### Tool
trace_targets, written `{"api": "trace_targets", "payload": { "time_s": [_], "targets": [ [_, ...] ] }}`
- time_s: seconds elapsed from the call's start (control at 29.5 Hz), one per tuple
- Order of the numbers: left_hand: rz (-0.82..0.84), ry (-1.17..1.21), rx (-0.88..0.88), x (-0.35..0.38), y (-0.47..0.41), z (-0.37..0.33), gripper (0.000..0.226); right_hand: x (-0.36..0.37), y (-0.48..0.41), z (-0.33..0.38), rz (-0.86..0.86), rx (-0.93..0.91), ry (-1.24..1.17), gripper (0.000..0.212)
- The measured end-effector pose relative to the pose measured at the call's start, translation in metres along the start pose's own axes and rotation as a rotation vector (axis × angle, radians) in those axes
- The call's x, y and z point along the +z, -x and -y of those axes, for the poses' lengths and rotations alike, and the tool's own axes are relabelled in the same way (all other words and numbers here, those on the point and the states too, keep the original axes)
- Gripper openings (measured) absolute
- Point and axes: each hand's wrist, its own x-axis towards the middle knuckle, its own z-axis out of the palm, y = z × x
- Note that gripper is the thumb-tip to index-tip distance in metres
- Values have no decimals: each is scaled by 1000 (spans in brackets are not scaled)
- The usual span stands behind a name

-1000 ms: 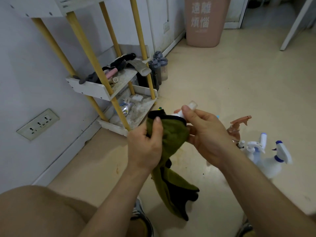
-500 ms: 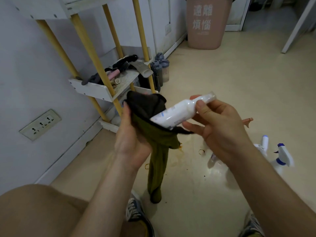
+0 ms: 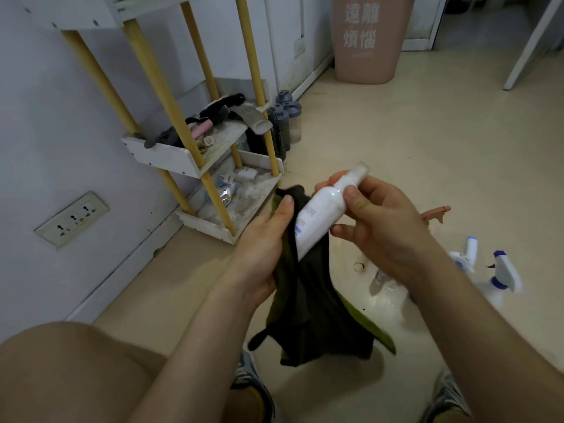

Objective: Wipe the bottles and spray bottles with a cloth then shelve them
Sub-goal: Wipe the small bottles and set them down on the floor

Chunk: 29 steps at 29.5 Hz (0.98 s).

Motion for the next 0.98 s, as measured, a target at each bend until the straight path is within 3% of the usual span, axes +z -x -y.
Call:
{"api": "trace_targets", "payload": {
  "time_s": [0.07, 0.2, 0.3, 0.37, 0.51, 0.64, 0.75, 0.88, 0.98],
  "targets": [
    [-62, -53, 153, 5, 1, 0, 27, 6, -1, -14, -87, 17, -44, 22],
    [-145, -145, 317, 15, 5, 5, 24, 24, 5, -26, -84, -19, 66, 47],
    [-291, -83, 347, 16, 3, 5, 22, 26, 5, -25, -213, -121, 196, 46],
    [-349, 110, 264, 8, -4, -2, 22, 21, 4, -18, -246, -191, 227, 40],
    [-131, 518, 123, -3, -6, -16, 46, 26, 10, -7, -37, -219, 414, 42],
    [181, 553, 69, 8, 9, -15, 61, 39, 17, -16, 4, -244, 672, 53],
    [223, 431, 157, 2, 11, -15, 46, 32, 13, -4, -3, -7, 307, 44],
    [272, 293, 254, -4, 8, -11, 35, 20, 16, -3, 278, 404, -253, 46],
    [385, 214, 277, -11, 7, -17, 35, 17, 18, -4, 389, 446, -301, 49]
  ]
}}
